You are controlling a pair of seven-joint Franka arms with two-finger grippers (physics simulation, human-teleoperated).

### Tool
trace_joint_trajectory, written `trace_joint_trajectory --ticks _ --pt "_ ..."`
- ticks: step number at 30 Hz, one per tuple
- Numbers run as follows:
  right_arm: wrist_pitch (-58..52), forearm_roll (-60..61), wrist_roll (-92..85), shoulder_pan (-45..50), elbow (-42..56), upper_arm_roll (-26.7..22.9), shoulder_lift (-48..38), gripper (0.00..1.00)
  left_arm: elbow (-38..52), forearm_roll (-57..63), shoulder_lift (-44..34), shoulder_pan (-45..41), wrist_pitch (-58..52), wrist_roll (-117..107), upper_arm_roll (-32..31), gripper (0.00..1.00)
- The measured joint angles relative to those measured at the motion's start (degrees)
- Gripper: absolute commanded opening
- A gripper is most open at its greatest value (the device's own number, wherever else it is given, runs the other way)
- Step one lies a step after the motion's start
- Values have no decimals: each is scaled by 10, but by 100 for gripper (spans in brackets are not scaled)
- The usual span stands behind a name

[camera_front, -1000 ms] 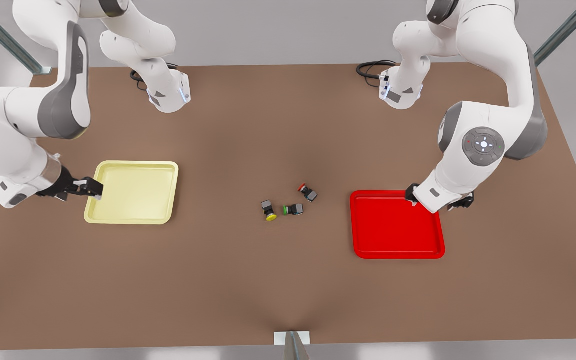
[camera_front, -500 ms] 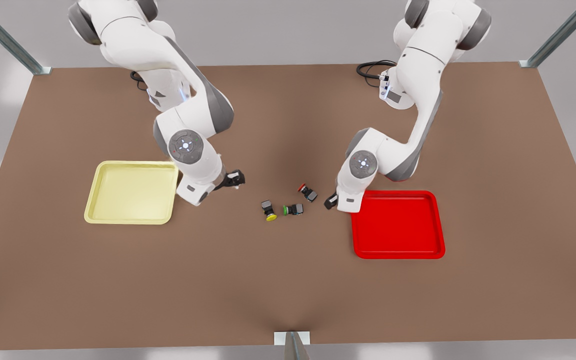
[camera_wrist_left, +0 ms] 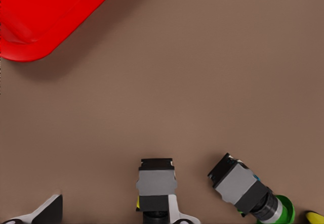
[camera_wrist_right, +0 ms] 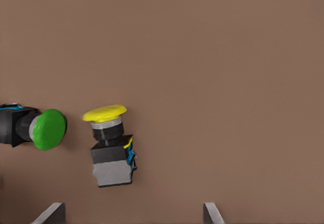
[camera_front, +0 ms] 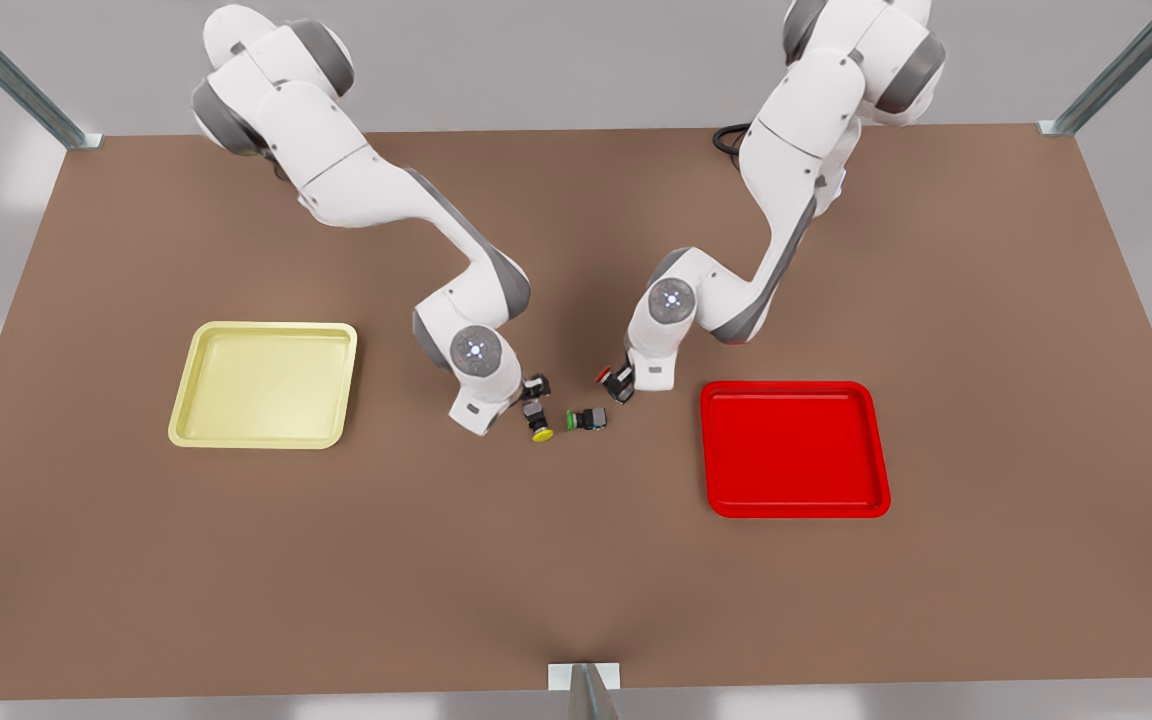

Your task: Place the switches on the corresponding trays according to their colors

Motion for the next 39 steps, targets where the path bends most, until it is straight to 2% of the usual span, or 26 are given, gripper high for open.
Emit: trace_joint_trajectory --ticks 6,17,21,24,27,28,30,34,39 --pt "56 -9 1 19 27 -6 66 100 8 -1 14 -9 13 -20 0 100" --pt "76 -23 23 33 15 -5 81 100 25 -1 44 -9 30 -27 2 100" --pt "73 -25 23 32 16 -5 80 69 25 -1 47 -9 38 -28 2 100" --pt "71 -25 25 31 16 -5 77 62 25 -1 49 -9 40 -29 2 100" --pt "69 -25 25 31 17 -5 76 60 25 -1 56 -9 46 -29 2 100" --pt "69 -25 25 31 17 -5 76 57 25 -1 58 -9 46 -29 3 81" --pt "69 -25 22 31 16 -5 75 57 25 0 57 -9 46 -29 3 60" --pt "66 -25 23 32 16 -5 73 55 25 0 57 -9 46 -28 4 50" --pt "67 -26 19 31 16 -5 74 53 25 0 54 -9 45 -28 4 49"
